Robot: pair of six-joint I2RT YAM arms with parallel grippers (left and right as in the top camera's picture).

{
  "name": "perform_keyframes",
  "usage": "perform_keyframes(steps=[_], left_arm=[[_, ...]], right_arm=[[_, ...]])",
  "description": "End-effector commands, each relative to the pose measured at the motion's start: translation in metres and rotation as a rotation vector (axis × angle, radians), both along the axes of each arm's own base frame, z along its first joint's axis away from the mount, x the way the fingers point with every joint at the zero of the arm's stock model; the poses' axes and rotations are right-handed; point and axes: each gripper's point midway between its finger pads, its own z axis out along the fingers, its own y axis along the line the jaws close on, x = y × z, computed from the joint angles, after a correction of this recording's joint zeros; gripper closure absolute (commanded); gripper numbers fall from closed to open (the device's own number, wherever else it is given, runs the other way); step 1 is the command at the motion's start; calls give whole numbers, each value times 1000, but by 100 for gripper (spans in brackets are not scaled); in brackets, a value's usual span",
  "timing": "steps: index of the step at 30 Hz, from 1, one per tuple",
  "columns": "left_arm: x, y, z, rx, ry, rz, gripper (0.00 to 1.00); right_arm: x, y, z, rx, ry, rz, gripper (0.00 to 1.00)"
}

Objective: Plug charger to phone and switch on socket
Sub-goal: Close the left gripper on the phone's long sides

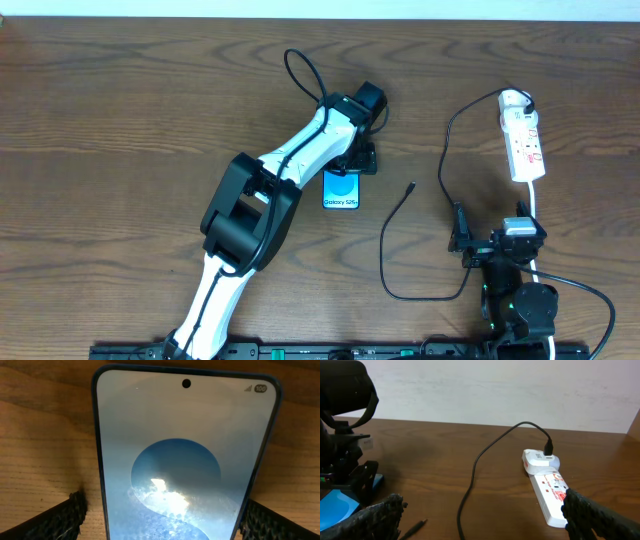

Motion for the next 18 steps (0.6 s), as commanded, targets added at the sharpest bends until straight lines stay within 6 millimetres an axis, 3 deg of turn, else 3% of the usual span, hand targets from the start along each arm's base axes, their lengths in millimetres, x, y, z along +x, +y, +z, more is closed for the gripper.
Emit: perform_keyframes(steps=[1,18], left_arm=[[-2,5,-9,25,11,6,2],[-8,-4,-10,-24,45,3,2]], right_arm=[[0,0,-1,-8,0,-2,1],[0,0,-1,-8,1,-2,1]])
